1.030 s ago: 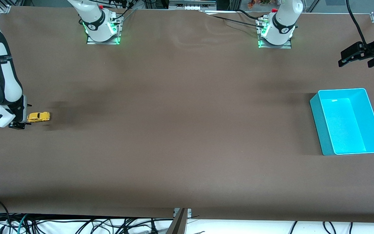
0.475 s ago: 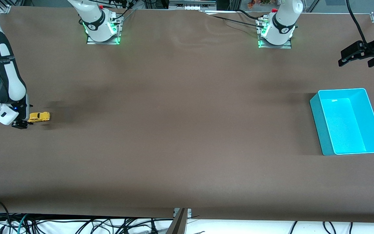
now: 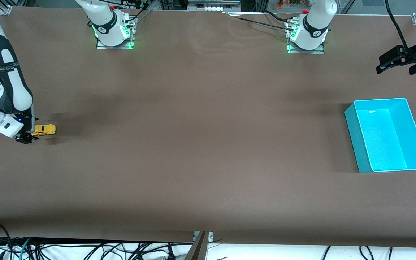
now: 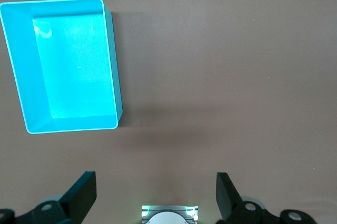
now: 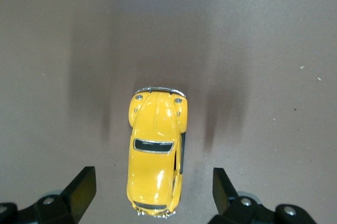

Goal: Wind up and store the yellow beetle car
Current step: 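Close the right gripper on the yellow car's body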

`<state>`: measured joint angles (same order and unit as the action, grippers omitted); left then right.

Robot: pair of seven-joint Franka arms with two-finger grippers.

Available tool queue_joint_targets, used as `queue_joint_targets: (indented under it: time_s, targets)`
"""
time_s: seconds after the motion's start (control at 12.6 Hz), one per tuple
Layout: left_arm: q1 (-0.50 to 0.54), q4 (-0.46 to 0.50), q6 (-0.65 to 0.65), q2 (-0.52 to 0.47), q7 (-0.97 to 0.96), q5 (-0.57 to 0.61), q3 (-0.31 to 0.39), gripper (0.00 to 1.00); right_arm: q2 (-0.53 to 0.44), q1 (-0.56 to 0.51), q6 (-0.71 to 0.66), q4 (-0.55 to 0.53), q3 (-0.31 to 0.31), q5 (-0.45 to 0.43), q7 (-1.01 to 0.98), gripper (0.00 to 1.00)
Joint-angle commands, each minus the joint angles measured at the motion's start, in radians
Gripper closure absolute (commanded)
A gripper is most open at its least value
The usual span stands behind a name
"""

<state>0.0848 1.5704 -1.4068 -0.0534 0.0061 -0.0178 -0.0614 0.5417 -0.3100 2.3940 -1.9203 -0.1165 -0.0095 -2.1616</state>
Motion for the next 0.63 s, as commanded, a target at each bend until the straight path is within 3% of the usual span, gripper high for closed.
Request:
queue_joint_targets:
  time_s: [0.0,0.08,0.32,0.55]
  targets:
    - [0.003,-0.026,0.023,0.007,0.002,-0.019,-0.001,0.00,-0.008,-0.023,0.037,-0.028,0.017,0.026,-0.036,0.03]
    - [0.003,-0.026,0.022,0.007,0.002,-0.019,-0.001,0.00,-0.008,-0.023,0.042,-0.029,0.017,0.026,-0.046,0.04]
    - [0.001,-0.027,0.022,0.007,0.002,-0.019,-0.001,0.00,-0.008,-0.024,0.050,-0.029,0.017,0.026,-0.064,0.22]
    - [0.001,-0.027,0.023,0.007,0.000,-0.019,-0.001,0.00,-0.002,-0.027,0.054,-0.029,0.017,0.031,-0.066,0.56]
